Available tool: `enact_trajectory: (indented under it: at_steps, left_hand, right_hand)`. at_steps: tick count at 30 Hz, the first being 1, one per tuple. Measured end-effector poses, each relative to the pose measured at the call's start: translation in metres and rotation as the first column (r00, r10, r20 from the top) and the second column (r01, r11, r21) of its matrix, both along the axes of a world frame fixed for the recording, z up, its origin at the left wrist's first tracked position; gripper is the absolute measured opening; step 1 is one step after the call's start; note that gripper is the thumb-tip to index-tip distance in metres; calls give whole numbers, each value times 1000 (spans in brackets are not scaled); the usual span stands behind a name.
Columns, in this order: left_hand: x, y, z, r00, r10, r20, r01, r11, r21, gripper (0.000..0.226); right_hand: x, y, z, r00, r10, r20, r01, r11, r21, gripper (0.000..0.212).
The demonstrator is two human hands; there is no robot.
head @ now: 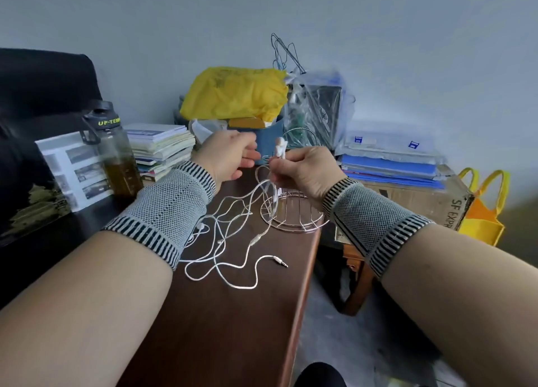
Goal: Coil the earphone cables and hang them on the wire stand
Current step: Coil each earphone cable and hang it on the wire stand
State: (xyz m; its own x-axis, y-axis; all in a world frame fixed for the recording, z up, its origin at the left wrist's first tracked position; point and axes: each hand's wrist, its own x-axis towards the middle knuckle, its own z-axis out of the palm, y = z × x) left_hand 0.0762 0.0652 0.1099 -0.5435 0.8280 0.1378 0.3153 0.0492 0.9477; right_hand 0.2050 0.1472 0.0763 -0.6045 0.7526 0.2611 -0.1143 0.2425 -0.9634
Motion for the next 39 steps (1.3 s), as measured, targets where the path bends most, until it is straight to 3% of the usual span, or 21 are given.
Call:
enact_trajectory:
  at_steps: [7, 10, 13, 15, 18, 22, 25, 31, 34, 36, 39]
  left_hand:
    - [-1, 3, -24, 959, -151, -241, 111, 979, -170, 12]
    - [-3, 7, -28, 956, -158, -246, 127, 982, -137, 27]
    - [-7, 8, -28, 957, -74, -282, 55, 996, -74, 22]
    - [-15, 7, -31, 945, -23, -325, 8, 999, -49, 18]
    - [-22, 3, -32, 962, 13, -272, -24, 999, -38, 18]
    - [-36, -5, -32, 890, 204, -408, -218, 976, 12, 26]
    - [-44, -13, -35, 907, 188, -377, -209, 978, -16, 42]
    - [-52, -18, -39, 911, 141, -388, -180, 982, -66, 25]
    - [-67, -15, -46, 913, 288, -288, -303, 953, -8, 30]
    - [-88, -15, -54, 860, 446, -248, -466, 884, -26, 37]
    - [-111, -18, -66, 781, 512, -358, -592, 790, -162, 49]
  right_hand:
    - [17, 1, 8, 976, 15, -218, -75, 961, -267, 6]
    - [24, 4, 9, 967, 4, -253, -81, 951, -297, 6]
    - [31, 11, 8, 954, -48, -295, -53, 944, -327, 9]
    - [34, 14, 6, 952, -84, -293, -23, 939, -343, 9]
    - [35, 17, 3, 955, -141, -261, 43, 937, -348, 7]
    - [35, 18, 1, 942, -235, -239, 133, 917, -377, 10]
    - [35, 23, -2, 926, -306, -220, 212, 906, -367, 13]
    - [29, 33, -12, 884, -441, -157, 359, 853, -379, 16]
    - [33, 45, -18, 830, -553, -76, 494, 791, -360, 16]
    - [39, 50, -19, 813, -579, -60, 519, 769, -373, 13]
    - [42, 46, -18, 846, -518, -121, 421, 791, -443, 8]
